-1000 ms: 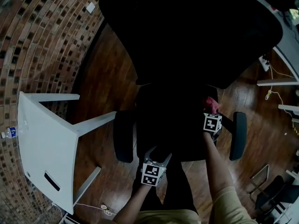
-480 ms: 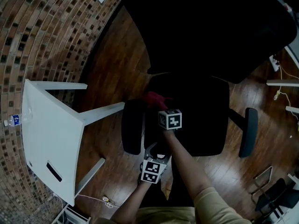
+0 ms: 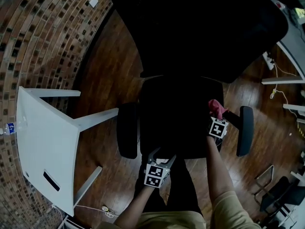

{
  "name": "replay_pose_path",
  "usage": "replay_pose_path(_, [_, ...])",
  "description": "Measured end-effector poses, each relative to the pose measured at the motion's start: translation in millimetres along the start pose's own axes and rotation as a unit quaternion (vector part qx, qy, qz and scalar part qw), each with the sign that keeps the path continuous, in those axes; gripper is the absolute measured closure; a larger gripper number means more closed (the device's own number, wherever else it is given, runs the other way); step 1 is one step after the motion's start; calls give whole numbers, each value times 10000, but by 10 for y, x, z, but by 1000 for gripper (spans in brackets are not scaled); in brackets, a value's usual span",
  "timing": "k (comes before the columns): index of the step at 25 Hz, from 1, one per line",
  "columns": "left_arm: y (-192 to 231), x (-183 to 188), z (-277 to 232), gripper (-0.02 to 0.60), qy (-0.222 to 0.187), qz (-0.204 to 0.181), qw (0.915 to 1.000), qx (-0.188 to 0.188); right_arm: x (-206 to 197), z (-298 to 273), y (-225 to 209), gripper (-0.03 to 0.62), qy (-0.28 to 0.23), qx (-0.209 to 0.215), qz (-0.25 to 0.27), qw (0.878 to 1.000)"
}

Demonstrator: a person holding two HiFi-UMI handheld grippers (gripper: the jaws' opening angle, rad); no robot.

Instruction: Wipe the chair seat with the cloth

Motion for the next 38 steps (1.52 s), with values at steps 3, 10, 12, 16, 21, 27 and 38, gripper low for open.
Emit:
replay_pose_path(3, [11,5,66,293,-43,-51,10000,12,81,-7,337,534,-202,742,-196,9968])
replay_pose_path(10, [256,-143,234,281,4,-39,9992,393,534,394,3073,534,-747,5023,1218,8528])
replay_pose_path(12, [285,-112,261,281,-53,-83,9989,451,562,338,3175,536,-641,4907,969,8636])
replay_pose_path(16, [310,-139,325,282,-13,-15,9989,458,340,188,2560,537,-716,4037,607,9101])
replay_pose_path(21, [105,-193,212,281,24,-78,9997,222,-153,2,715,537,-367,1501,-31,9880])
replay_pose_path(27, [66,-156,235,275,-89,6,9997,212,-272,131,-77,536,-96,361,35,9993])
replay_pose_path(38, [404,-89,508,267,-98,-94,9962,859,263,557,3168,534,-739,4991,1523,8498])
Point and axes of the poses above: the fingertips, and each gripper's own axes: z backward along the fingers, y to its left, x out of its top, the point moved 10 cm from there along z, backward along the fingers, and after that the axes turned 14 degrees about z, right-handed, at the moved point
